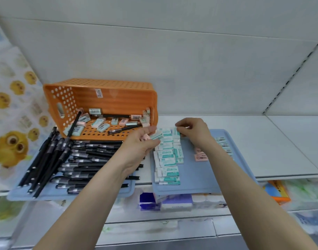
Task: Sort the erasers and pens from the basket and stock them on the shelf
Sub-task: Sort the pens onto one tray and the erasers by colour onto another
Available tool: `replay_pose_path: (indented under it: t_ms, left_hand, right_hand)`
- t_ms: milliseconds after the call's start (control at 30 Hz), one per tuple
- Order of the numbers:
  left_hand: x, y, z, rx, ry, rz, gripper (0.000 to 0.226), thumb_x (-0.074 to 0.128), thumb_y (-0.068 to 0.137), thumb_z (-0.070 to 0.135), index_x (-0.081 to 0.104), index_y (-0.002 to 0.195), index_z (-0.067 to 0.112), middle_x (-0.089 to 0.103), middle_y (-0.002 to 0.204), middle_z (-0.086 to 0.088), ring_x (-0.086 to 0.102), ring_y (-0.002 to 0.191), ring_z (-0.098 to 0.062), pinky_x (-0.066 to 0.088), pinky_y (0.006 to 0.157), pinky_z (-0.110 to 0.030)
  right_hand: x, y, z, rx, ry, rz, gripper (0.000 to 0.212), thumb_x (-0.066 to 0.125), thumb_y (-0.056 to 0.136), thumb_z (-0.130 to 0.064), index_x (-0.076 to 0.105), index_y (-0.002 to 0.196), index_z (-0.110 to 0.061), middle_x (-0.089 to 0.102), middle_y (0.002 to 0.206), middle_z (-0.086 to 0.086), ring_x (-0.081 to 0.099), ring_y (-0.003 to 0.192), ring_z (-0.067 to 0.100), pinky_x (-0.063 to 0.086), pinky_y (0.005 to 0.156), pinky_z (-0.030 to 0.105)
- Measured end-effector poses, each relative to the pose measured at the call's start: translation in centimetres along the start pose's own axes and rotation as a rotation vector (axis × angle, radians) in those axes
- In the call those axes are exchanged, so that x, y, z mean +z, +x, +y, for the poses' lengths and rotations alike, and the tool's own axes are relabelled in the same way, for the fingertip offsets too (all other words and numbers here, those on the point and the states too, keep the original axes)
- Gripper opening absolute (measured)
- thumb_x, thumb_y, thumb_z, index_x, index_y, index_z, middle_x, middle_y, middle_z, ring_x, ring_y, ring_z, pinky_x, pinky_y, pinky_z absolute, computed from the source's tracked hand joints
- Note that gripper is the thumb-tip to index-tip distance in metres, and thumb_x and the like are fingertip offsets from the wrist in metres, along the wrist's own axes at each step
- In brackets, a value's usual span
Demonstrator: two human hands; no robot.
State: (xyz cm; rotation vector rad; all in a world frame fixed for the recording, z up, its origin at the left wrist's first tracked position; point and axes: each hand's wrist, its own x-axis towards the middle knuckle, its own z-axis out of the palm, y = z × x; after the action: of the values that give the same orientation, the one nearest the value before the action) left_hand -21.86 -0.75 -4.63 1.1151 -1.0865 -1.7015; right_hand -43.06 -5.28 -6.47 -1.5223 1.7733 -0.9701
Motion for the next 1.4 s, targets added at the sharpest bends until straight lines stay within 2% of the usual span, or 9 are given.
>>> replay_pose_path:
  t_ms: [233, 333, 433, 533, 667, 967, 1200, 1300, 1400]
  left_hand:
    - [0.0, -0.3, -0.2, 0.185, 0.302, 0.041, 0.051, 0.065, 0.085, -0.005, 0.056, 0.124, 0.027, 0.063, 0.115, 0.005, 0.065, 0.099, -0.012, 0.056, 0.078, -0.023]
    - [0.6, -0.2, -0.1, 0.266, 0.362, 0.045, 0.052, 0.065, 0.085, -0.003, 0.054, 0.123, 0.031, 0.061, 0.111, 0.009, 0.063, 0.092, -0.010, 0.052, 0.065, -0.018]
    - [1.5, 0.2, 0.0, 0.330, 0.417, 0.054, 0.051, 0.064, 0.085, 0.000, 0.053, 0.124, 0.031, 0.061, 0.112, 0.013, 0.061, 0.100, -0.005, 0.053, 0.077, -0.020]
    - [1.7, 0.5, 0.1, 0.350, 0.403, 0.101, 0.047, 0.065, 0.088, 0.003, 0.051, 0.126, 0.027, 0.059, 0.119, 0.011, 0.063, 0.103, 0.001, 0.053, 0.082, -0.017]
    - [0.9, 0.4, 0.1, 0.309, 0.330, 0.128, 0.049, 0.072, 0.084, 0.007, 0.049, 0.124, 0.023, 0.065, 0.111, 0.004, 0.071, 0.079, -0.013, 0.054, 0.060, -0.021]
    - [1.2, 0.5, -0.2, 0.288, 0.503, -0.082, 0.054, 0.064, 0.091, 0.013, 0.042, 0.137, 0.029, 0.053, 0.133, 0.009, 0.067, 0.097, -0.004, 0.052, 0.096, -0.036]
    - [5.7, 1.2, -0.4, 0.425, 0.758, -0.133, 0.093, 0.074, 0.082, 0.029, 0.014, 0.153, 0.034, 0.046, 0.142, 0.021, 0.045, 0.125, 0.001, 0.034, 0.095, -0.008]
    - [7.1, 1.4, -1.1, 0.450, 0.863, -0.168, 0.094, 0.078, 0.078, 0.034, 0.019, 0.151, 0.033, 0.043, 0.145, 0.016, 0.043, 0.128, -0.002, 0.035, 0.105, -0.022]
    - [7.7, 1.2, -1.8, 0.545, 0.998, -0.125, 0.056, 0.072, 0.084, 0.027, 0.050, 0.135, 0.030, 0.054, 0.130, 0.009, 0.052, 0.116, -0.006, 0.044, 0.099, -0.024]
  right_hand:
    - [-0.4, -1.1, -1.0, -0.056, -0.241, -0.053, 0.017, 0.062, 0.093, -0.020, 0.074, 0.104, -0.022, 0.068, 0.094, -0.011, 0.061, 0.083, 0.005, 0.046, 0.070, 0.015]
    - [-0.8, -3.0, -3.2, -0.065, 0.075, -0.086, 0.013, 0.061, 0.094, -0.024, 0.072, 0.097, -0.017, 0.072, 0.088, -0.004, 0.066, 0.077, 0.010, 0.055, 0.069, 0.023]
    - [-1.1, -4.4, -4.3, -0.053, 0.258, -0.315, 0.012, 0.070, 0.087, -0.010, 0.070, 0.099, -0.011, 0.071, 0.093, 0.015, 0.067, 0.076, 0.017, 0.056, 0.067, 0.023]
    - [-1.9, -4.2, -3.1, -0.013, 0.243, -0.045, 0.014, 0.069, 0.084, -0.005, 0.069, 0.094, -0.015, 0.066, 0.082, 0.011, 0.069, 0.069, 0.020, 0.058, 0.070, 0.029]
    - [-1.8, -4.7, -1.1, 0.103, 0.038, 0.108, 0.011, 0.065, 0.083, -0.010, 0.063, 0.091, -0.017, 0.068, 0.082, 0.003, 0.072, 0.064, 0.015, 0.058, 0.072, 0.037]
    - [0.0, -5.6, -1.4, 0.052, -0.332, 0.066, 0.011, 0.065, 0.087, -0.028, 0.070, 0.080, -0.020, 0.068, 0.075, -0.006, 0.060, 0.072, 0.011, 0.042, 0.059, 0.023]
    - [-3.5, -7.7, -2.3, 0.118, 0.537, -0.256, 0.008, 0.066, 0.091, -0.013, 0.069, 0.098, -0.012, 0.070, 0.084, 0.005, 0.065, 0.071, 0.010, 0.051, 0.063, 0.021]
    - [-6.0, -7.8, -0.6, 0.087, 0.511, -0.043, 0.014, 0.066, 0.090, -0.007, 0.068, 0.103, -0.011, 0.068, 0.078, 0.008, 0.063, 0.067, 0.013, 0.050, 0.062, 0.024]
    - [-9.9, -8.3, 2.3, 0.015, 0.165, 0.151, 0.014, 0.068, 0.089, -0.020, 0.069, 0.103, -0.022, 0.068, 0.075, 0.008, 0.059, 0.066, 0.012, 0.047, 0.061, 0.026]
